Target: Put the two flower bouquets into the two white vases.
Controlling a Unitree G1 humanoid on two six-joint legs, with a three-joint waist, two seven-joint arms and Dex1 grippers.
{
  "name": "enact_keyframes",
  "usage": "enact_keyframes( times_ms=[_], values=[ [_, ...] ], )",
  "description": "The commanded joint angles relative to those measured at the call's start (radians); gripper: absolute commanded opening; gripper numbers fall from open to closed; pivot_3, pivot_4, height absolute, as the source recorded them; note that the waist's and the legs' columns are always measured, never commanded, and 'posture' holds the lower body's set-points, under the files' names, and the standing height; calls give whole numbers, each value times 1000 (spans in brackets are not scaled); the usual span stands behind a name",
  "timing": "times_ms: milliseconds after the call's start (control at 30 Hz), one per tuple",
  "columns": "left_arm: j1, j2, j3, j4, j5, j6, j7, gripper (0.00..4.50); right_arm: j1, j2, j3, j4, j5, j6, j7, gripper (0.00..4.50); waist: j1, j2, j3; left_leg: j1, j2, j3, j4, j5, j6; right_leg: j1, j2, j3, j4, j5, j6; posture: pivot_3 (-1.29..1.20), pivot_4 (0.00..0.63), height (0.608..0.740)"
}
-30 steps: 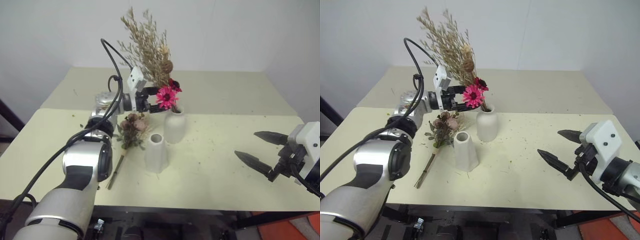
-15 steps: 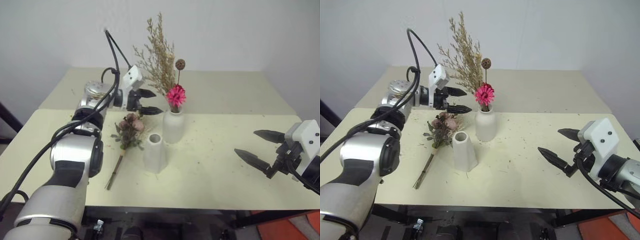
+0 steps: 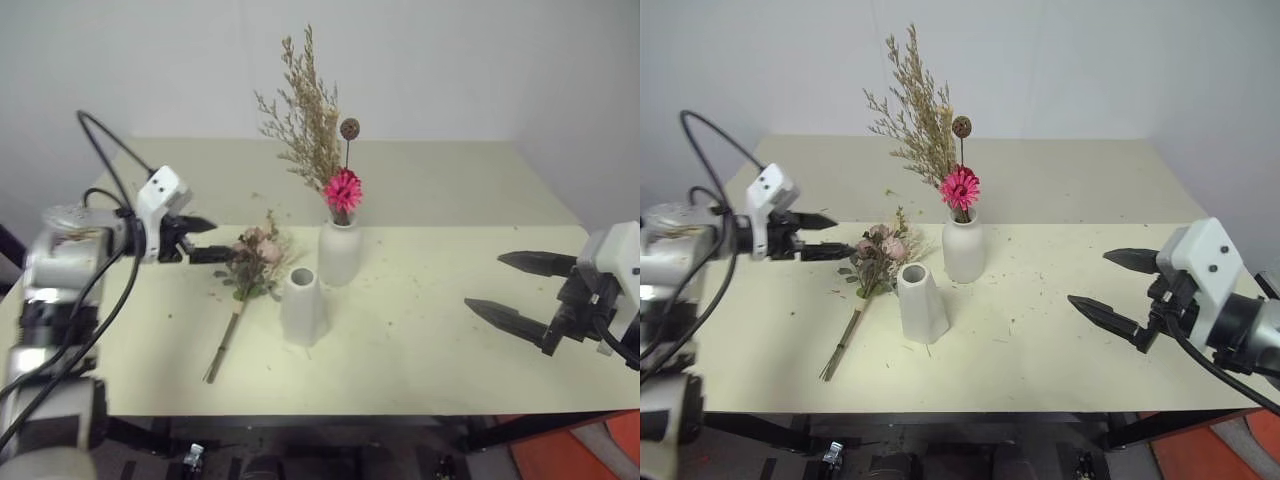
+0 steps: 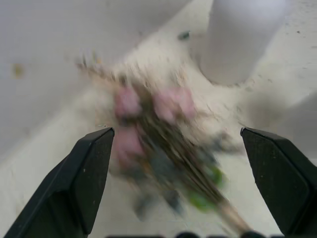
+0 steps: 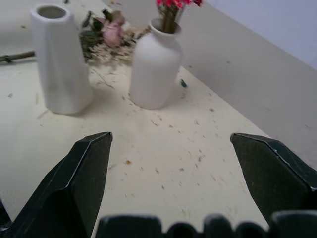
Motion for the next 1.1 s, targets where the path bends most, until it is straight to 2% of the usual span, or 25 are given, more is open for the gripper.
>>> enact_keyframes(
  times_ms=[33,133,200,367,467,567,800,933,1100],
  values=[
    [52,62,77,-213,-118,327,52,4468,-48,-32,41,10,11,-16,32,4500,8,0,0,1,0,0,0,0,0,0,0,0,0,0,0,0,150,740],
    [99,119,104,-220,-201,489,59,4468,-93,-69,85,-1,29,-27,94,4500,11,0,0,2,0,0,0,0,0,0,1,0,0,-1,-1,0,150,740],
    [110,135,99,-176,-250,535,68,4468,-108,-88,108,-15,20,-44,127,4500,11,0,0,3,1,1,-1,0,0,0,1,0,1,-1,-2,0,150,740],
    [94,99,65,-19,-325,544,114,4468,-172,-97,173,-41,14,-54,121,4500,13,0,0,2,1,1,-1,0,0,0,1,0,0,-1,-2,0,150,740],
    [33,60,25,108,-346,523,134,4468,-182,-77,196,-63,14,-50,100,4500,19,0,0,2,1,0,-1,0,0,0,1,-1,0,-1,-2,0,150,740],
    [-40,42,-37,223,-357,492,134,4468,-164,-52,208,-93,7,-51,76,4500,22,-1,-1,1,1,0,-1,0,0,-1,1,-1,0,-1,-2,0,150,740],
    [-193,25,-290,450,-306,340,57,4468,-128,11,225,-171,5,-46,-12,4500,17,-1,-1,0,0,0,-1,0,0,-1,0,0,-1,-1,-2,0,150,740],
    [-265,3,-422,494,-263,285,14,4468,-109,35,231,-198,0,-41,-60,4500,18,-1,-1,0,0,0,-1,0,0,-1,1,0,-1,-1,-2,0,150,740],
    [-343,-38,-519,527,-213,274,13,4468,-81,47,219,-216,1,-40,-92,4500,18,-1,-1,-2,0,0,-1,0,0,-2,0,0,-1,-1,-2,0,150,740]
  ],
)
